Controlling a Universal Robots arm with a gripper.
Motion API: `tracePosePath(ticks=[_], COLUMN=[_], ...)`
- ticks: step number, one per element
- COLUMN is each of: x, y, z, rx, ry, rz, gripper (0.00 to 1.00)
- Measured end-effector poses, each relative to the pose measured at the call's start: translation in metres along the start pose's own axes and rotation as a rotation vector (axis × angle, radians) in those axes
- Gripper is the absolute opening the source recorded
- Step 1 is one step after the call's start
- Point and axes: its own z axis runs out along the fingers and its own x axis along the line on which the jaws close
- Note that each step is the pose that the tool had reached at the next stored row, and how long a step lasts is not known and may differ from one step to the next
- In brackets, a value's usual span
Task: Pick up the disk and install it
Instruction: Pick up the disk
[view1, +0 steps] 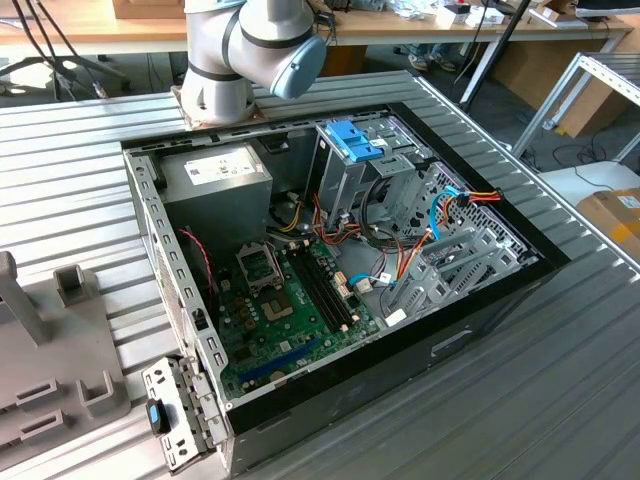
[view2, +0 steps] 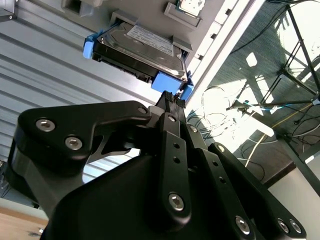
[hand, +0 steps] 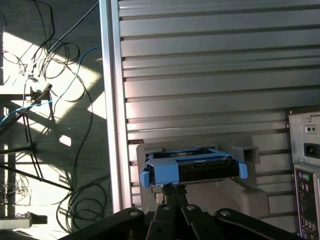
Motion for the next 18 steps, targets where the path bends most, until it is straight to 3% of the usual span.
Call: tracePosePath(ticks=[11,18], x=[0.0009,0.0008], y=[0.0,-0.0001], z=[-0.0001,0.0], rx=[-0.0001,0.0044], ry=[0.001,0.0077], rz=[-0.018,-0.164], gripper=[0.11,0.11])
